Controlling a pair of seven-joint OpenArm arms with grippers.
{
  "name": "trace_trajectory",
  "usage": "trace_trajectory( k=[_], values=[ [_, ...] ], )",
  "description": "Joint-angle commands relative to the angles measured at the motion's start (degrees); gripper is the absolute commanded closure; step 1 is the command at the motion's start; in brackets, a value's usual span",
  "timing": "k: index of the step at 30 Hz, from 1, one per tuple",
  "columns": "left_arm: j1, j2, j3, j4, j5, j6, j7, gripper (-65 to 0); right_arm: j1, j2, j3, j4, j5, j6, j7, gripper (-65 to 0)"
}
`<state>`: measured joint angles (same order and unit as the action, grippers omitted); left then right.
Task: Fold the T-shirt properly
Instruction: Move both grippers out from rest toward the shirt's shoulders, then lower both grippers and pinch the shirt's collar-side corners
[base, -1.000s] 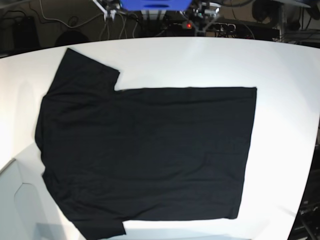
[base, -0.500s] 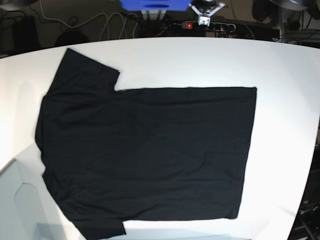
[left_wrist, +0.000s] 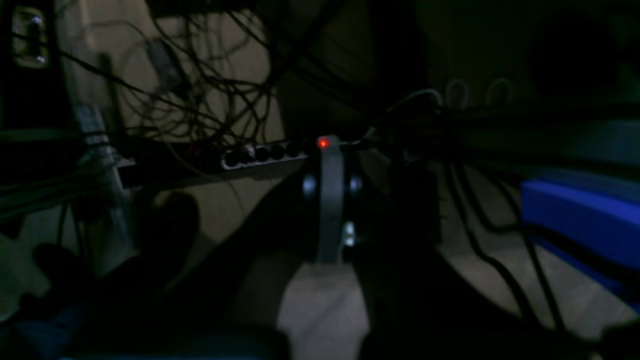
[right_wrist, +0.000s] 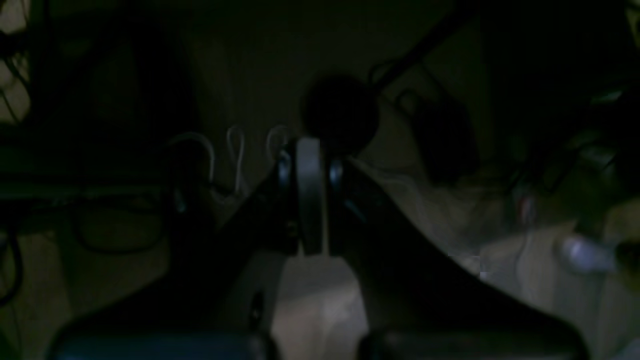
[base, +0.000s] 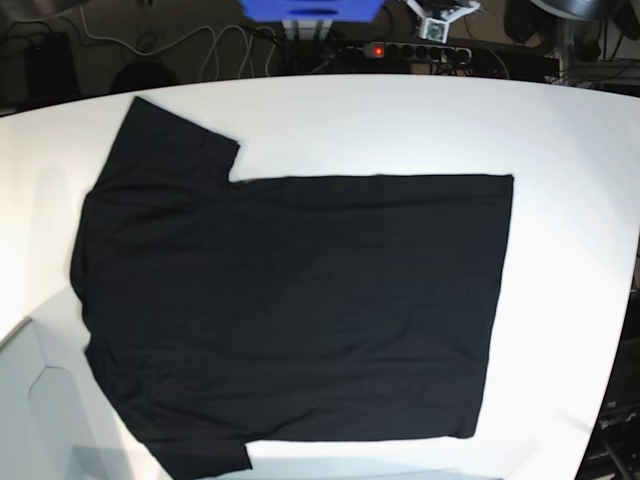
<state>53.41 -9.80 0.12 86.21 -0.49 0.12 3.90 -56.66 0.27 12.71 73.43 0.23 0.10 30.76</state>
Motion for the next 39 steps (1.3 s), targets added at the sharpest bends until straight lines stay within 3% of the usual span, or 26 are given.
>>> trace_trajectory(
  k=[1, 8, 13, 15, 17, 19, 28, 33, 39],
  values=[
    [1.93, -0.09, 0.10, 2.36, 0.01, -0.25, -0.78, 0.0, -2.63, 0.21, 0.17, 2.57, 0.17, -0.41, 1.19, 0.0],
    [8.00, -3.25, 0.01, 14.58, 0.10, -0.08, -0.78, 0.0, -11.16, 0.12, 1.49, 16.46, 0.61, -0.32, 1.37, 0.0],
    [10.90, -6.15, -0.16, 21.70, 0.10, 0.10, -0.60, 0.0, -14.41, 0.39, 5.44, 27.27, 10.01, -0.14, 0.93, 0.0],
    [11.60, -6.86, -0.16, 23.90, 0.10, 0.10, -0.60, 0.0, -15.12, 0.56, 7.55, 32.02, 13.44, -0.05, -1.88, 0.0],
    [11.69, -7.47, -0.25, 25.65, 0.10, 0.10, -0.34, 0.0, -14.85, 1.27, 9.75, 36.68, 15.55, 0.30, -7.07, 0.0],
    [11.69, -7.56, -0.25, 26.97, 0.10, 0.10, -0.17, 0.0, -13.89, 2.50, 11.42, 40.81, 17.22, 2.76, -13.58, 0.0],
    [11.08, -6.86, -1.83, 28.73, 0.01, 0.19, -0.17, 0.0, 3.70, 2.85, 24.35, 43.10, 34.36, 17.26, -40.83, -8.0],
    [9.58, -2.37, -7.29, 28.99, 0.01, 0.19, -0.17, -0.5, 17.94, 3.02, 34.46, 43.10, 37.44, 24.30, -61.58, -14.3],
    [7.82, 0.70, -11.15, 29.17, -2.01, 0.01, -0.17, -10.8, 36.05, 4.96, 44.04, 42.84, 37.00, 32.12, -88.57, -23.8]
  ],
)
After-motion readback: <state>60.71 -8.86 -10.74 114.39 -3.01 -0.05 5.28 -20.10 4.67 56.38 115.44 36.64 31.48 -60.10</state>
